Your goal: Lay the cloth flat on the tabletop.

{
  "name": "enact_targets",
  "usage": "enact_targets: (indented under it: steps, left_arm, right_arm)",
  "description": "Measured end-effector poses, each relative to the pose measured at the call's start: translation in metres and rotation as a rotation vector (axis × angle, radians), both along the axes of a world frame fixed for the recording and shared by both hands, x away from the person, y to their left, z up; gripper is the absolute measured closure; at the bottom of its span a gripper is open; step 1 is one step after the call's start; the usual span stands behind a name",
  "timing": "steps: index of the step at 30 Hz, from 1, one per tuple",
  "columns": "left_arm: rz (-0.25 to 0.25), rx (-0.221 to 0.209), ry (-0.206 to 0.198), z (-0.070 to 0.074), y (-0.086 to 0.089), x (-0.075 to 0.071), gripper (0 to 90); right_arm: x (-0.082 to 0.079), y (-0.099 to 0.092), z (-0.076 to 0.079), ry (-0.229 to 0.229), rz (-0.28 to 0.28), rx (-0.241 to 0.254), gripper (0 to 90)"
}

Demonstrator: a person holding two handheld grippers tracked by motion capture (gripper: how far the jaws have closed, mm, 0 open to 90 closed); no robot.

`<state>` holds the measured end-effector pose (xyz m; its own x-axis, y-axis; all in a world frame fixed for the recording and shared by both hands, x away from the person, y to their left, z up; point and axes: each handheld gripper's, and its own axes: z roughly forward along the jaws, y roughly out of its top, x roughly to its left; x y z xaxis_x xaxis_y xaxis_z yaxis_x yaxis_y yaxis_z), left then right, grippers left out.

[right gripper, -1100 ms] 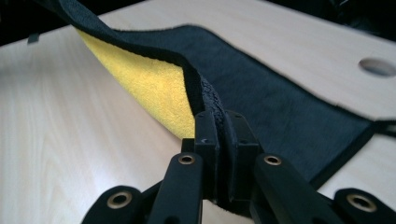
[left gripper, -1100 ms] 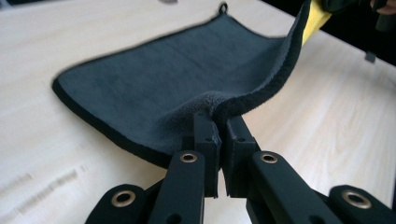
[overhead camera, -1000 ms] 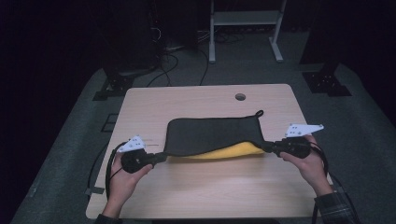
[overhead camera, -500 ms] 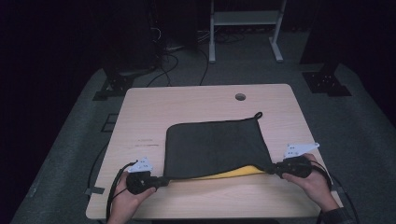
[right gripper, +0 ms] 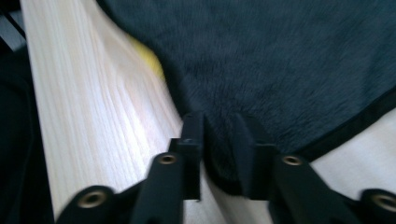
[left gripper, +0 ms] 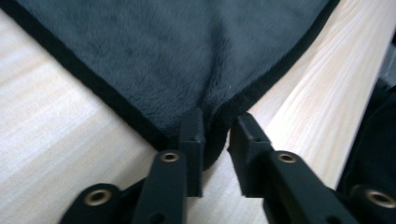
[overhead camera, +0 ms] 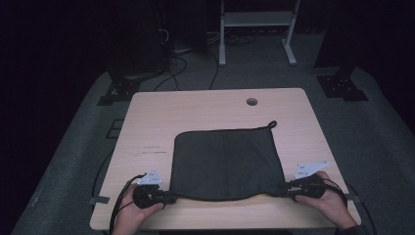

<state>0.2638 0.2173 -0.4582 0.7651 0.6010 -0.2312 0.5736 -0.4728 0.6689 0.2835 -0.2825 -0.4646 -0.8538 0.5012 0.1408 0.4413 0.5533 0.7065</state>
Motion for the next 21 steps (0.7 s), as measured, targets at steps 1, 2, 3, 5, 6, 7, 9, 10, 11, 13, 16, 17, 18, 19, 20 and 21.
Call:
enact_targets:
  steps: [1, 2, 3, 5, 6, 7, 9, 10, 11, 13, 16, 17, 18, 19, 20, 21]
  left_arm:
    - [0.002, -0.009, -0.008, 0.002, 0.001, -0.001, 72.3]
    - [0.007, -0.027, -0.035, 0.008, 0.003, -0.002, 66.8]
    - [0.008, -0.030, -0.051, 0.011, 0.004, -0.003, 65.0]
    - [0.019, -0.050, -0.081, 0.016, 0.007, -0.004, 59.3]
    - [0.019, -0.050, -0.081, 0.016, 0.007, -0.004, 57.6]
    - [0.037, -0.070, -0.105, 0.021, 0.011, -0.004, 55.6]
    - [0.058, -0.072, -0.125, 0.023, 0.015, -0.002, 53.2]
    - [0.058, -0.072, -0.125, 0.023, 0.015, -0.002, 51.4]
    - [0.080, -0.069, -0.136, 0.024, 0.019, 0.000, 49.7]
    - [0.103, -0.060, -0.138, 0.022, 0.021, 0.005, 48.1]
    - [0.114, -0.042, -0.141, 0.018, 0.022, 0.012, 47.3]
    - [0.136, -0.034, -0.142, 0.015, 0.022, 0.019, 46.2]
    - [0.136, -0.034, -0.142, 0.015, 0.022, 0.019, 45.1]
    - [0.149, -0.019, -0.151, 0.013, 0.021, 0.024, 44.2]
    - [0.155, -0.014, -0.153, 0.013, 0.020, 0.026, 44.2]
    - [0.176, -0.015, -0.158, 0.011, 0.018, 0.034, 42.5]
  right_arm:
    - [0.000, 0.000, 0.000, 0.000, 0.000, 0.000, 67.0]
    - [0.000, -0.005, 0.004, -0.010, -0.010, 0.045, 64.1]
    - [0.000, -0.006, 0.006, -0.015, -0.017, 0.059, 62.9]
    - [-0.001, -0.009, 0.009, -0.027, -0.028, 0.078, 59.7]
    - [0.000, -0.010, 0.009, -0.036, -0.036, 0.080, 58.0]
    - [0.000, -0.011, 0.010, -0.039, -0.047, 0.077, 57.0]
    - [0.003, -0.012, 0.008, -0.049, -0.076, 0.067, 53.0]
    - [0.003, -0.012, 0.008, -0.049, -0.076, 0.067, 53.0]
    - [0.007, -0.015, 0.006, -0.056, -0.126, 0.052, 49.4]
    - [0.012, -0.018, 0.004, -0.067, -0.182, 0.030, 45.4]
    - [0.017, -0.023, 0.002, -0.085, -0.245, 0.006, 43.4]
    - [0.025, -0.031, 0.000, -0.103, -0.318, -0.010, 41.4]
    - [0.025, -0.031, 0.000, -0.103, -0.318, -0.010, 41.4]
    - [0.031, -0.037, -0.003, -0.115, -0.379, -0.028, 39.8]
    - [0.031, -0.037, -0.003, -0.115, -0.379, -0.028, 39.8]
    - [0.036, -0.043, -0.006, -0.115, -0.415, -0.040, 38.9]
